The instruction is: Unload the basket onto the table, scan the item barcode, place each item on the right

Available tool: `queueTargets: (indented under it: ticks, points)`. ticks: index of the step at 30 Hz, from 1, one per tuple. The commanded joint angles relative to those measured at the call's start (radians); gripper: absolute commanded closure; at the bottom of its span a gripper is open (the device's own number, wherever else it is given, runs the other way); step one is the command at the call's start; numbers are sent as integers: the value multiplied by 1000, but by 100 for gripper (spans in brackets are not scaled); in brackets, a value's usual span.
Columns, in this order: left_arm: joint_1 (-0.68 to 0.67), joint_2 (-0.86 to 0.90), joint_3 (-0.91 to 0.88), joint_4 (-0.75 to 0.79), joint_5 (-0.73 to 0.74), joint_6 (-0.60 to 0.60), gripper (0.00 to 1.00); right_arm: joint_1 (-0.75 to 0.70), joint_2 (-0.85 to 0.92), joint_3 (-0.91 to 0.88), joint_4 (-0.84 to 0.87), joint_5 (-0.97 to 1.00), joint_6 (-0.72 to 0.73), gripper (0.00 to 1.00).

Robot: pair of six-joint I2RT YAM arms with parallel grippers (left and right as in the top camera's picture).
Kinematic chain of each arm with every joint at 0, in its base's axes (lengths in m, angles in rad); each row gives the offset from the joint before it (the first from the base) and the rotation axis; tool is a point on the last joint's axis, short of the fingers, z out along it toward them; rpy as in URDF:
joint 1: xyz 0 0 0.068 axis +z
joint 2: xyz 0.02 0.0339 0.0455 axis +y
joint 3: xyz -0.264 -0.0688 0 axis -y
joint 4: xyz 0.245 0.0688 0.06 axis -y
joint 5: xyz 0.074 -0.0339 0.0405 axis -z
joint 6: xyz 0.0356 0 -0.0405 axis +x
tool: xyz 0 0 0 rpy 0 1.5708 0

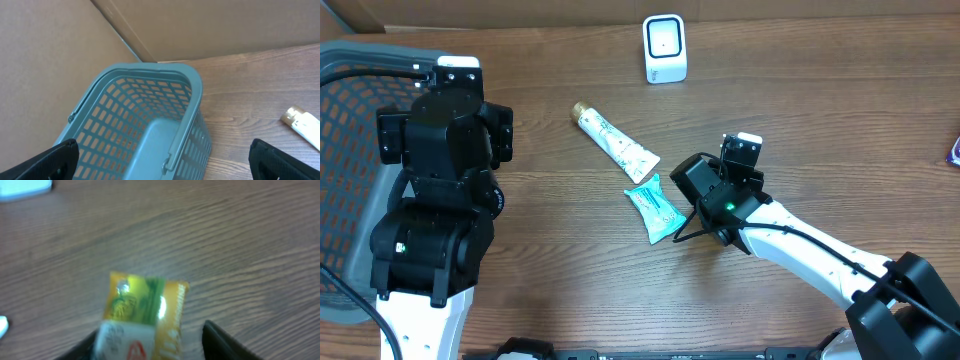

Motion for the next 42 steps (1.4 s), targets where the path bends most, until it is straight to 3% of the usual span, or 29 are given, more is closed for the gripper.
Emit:
queueTargets:
  ticks: [1, 10, 20, 22, 28, 33, 42]
  points:
    - [0, 4, 1, 3, 2, 8, 0, 23, -25, 34, -26, -25, -3, 33]
    - [0, 4, 1, 3, 2, 8, 1, 51, -100, 169, -235, -115, -1, 7]
    - [0, 4, 1, 3, 2, 8, 0, 28, -212, 218, -381, -143, 61, 5]
    - [0, 4, 1, 3, 2, 8, 0, 28, -226, 218, -402, -173, 57, 0]
    - [0, 4, 1, 3, 2, 8, 1, 28, -228, 220, -407, -311, -58, 0]
    - [0, 4, 1, 3, 2, 8, 0, -19, -227, 269, -427, -504, -63, 0]
    - [0, 4, 1, 3, 2, 8, 0, -113, -204, 298, -341, -613, -111, 0]
